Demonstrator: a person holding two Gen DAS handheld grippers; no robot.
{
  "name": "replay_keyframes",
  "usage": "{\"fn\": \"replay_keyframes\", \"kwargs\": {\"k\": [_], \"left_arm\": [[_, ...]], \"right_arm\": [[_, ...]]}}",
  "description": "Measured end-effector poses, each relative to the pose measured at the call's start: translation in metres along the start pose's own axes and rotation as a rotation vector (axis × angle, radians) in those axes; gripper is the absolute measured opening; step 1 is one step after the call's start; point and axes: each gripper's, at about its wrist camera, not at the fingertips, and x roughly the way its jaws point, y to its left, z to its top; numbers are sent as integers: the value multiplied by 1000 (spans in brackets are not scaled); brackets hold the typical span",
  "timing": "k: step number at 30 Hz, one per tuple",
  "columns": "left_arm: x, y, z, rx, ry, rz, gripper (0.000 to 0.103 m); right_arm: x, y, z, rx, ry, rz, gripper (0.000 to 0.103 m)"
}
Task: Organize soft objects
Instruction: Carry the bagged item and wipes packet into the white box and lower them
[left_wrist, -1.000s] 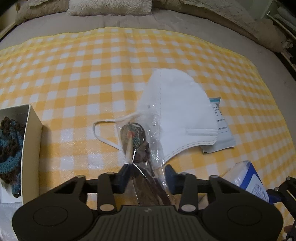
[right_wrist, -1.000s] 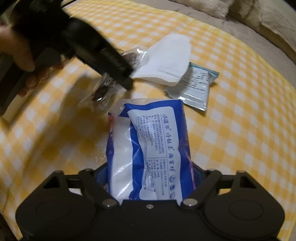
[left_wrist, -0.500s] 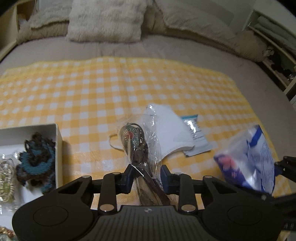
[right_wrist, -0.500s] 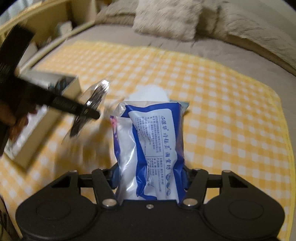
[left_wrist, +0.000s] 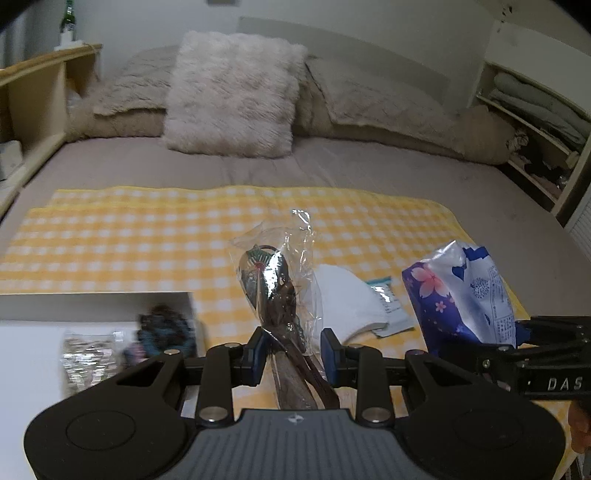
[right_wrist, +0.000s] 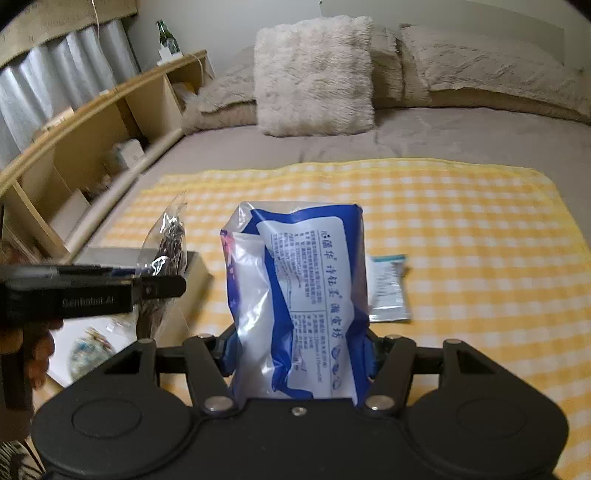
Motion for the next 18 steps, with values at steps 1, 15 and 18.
{"fn": "replay_keyframes", "kwargs": {"k": [1,15,18], "left_arm": [[-3,6,-1,-3,-4,7,32],[-60,98,-22,-33,-35,167,33],[-70,118,-28,-49,-38,198,33]], "right_arm": [[2,5,2,11,-5,13,61],[34,91,8,102,34,164,61],[48,115,7,92,55,188,61]]}}
